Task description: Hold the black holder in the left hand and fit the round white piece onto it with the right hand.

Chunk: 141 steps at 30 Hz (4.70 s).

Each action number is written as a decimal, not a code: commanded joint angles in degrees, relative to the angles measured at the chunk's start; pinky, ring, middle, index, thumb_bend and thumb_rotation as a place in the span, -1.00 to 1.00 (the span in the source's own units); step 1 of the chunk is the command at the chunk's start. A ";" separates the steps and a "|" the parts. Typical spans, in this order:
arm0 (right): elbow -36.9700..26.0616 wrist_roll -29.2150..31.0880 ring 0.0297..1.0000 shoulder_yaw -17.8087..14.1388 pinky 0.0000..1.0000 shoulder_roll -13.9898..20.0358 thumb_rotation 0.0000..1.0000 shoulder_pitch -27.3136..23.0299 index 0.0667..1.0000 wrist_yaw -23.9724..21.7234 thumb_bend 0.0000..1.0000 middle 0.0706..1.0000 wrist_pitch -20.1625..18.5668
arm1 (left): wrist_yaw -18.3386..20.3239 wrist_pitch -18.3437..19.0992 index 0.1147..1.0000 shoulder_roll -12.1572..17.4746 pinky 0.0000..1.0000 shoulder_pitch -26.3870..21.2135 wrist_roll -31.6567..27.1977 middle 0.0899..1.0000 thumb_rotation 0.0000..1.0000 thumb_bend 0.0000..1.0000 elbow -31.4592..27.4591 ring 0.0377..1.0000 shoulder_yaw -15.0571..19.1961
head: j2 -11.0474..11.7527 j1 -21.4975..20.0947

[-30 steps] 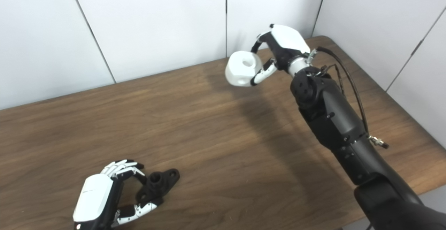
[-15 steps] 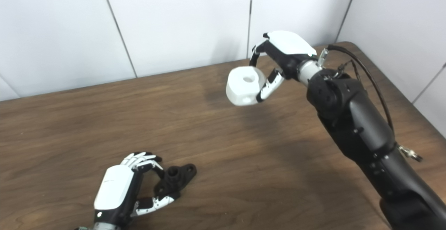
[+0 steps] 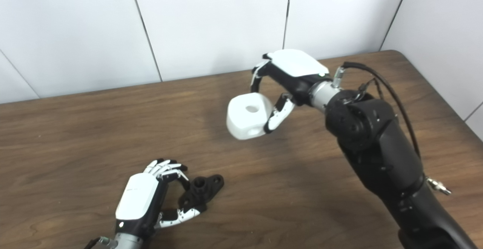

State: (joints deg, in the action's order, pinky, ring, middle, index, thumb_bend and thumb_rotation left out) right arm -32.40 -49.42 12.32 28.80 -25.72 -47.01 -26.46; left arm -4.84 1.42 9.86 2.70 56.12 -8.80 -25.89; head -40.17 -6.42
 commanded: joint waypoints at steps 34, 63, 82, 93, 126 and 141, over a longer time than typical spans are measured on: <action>-6.02 -2.15 0.92 6.40 1.00 -5.05 -0.73 -3.07 -0.12 -9.70 0.05 0.63 3.72 | 2.42 2.99 -0.16 -1.50 0.85 -0.77 3.85 0.45 -0.90 0.04 0.95 0.68 -3.63 | -4.22 5.28; -5.91 -2.60 0.96 6.23 1.00 -7.67 -0.73 -2.89 -0.11 -10.46 0.05 0.63 4.06 | 3.33 3.95 -0.16 -1.75 0.86 -0.86 3.43 0.45 -0.91 0.04 0.07 0.68 -3.95 | -5.03 5.65; -5.63 -3.18 0.95 6.55 1.00 -8.52 -0.73 -1.84 -0.11 -11.00 0.05 0.64 4.73 | 2.97 4.13 -0.16 -1.84 0.85 -0.88 3.45 0.45 -0.91 0.04 0.14 0.68 -4.23 | -5.13 5.90; -5.19 -3.48 0.95 6.50 1.00 -9.63 -0.73 -1.56 -0.11 -10.68 0.05 0.63 5.47 | 3.15 4.49 -0.16 -2.07 0.85 -0.85 3.66 0.46 -0.91 0.04 -0.11 0.67 -4.52 | -5.03 6.18; -3.63 -3.78 0.94 6.79 1.00 -10.33 -0.73 -0.42 -0.11 -9.56 0.05 0.64 7.32 | 3.84 4.56 -0.16 -1.49 0.85 -0.37 3.30 0.45 -0.91 0.04 -1.21 0.67 -4.30 | -5.54 4.99; -3.37 -4.78 0.95 8.15 1.00 -9.89 -0.73 1.27 -0.11 -9.19 0.05 0.64 8.24 | 4.37 4.62 -0.16 -1.50 0.86 -0.11 3.23 0.45 -0.91 0.04 -1.73 0.68 -3.99 | -5.62 4.72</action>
State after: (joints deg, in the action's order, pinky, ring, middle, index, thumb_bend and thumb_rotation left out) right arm -35.52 -53.19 19.91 18.76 -24.17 -56.14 -19.60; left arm -2.51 6.17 8.23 1.64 58.48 -10.39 -28.95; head -45.70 -1.67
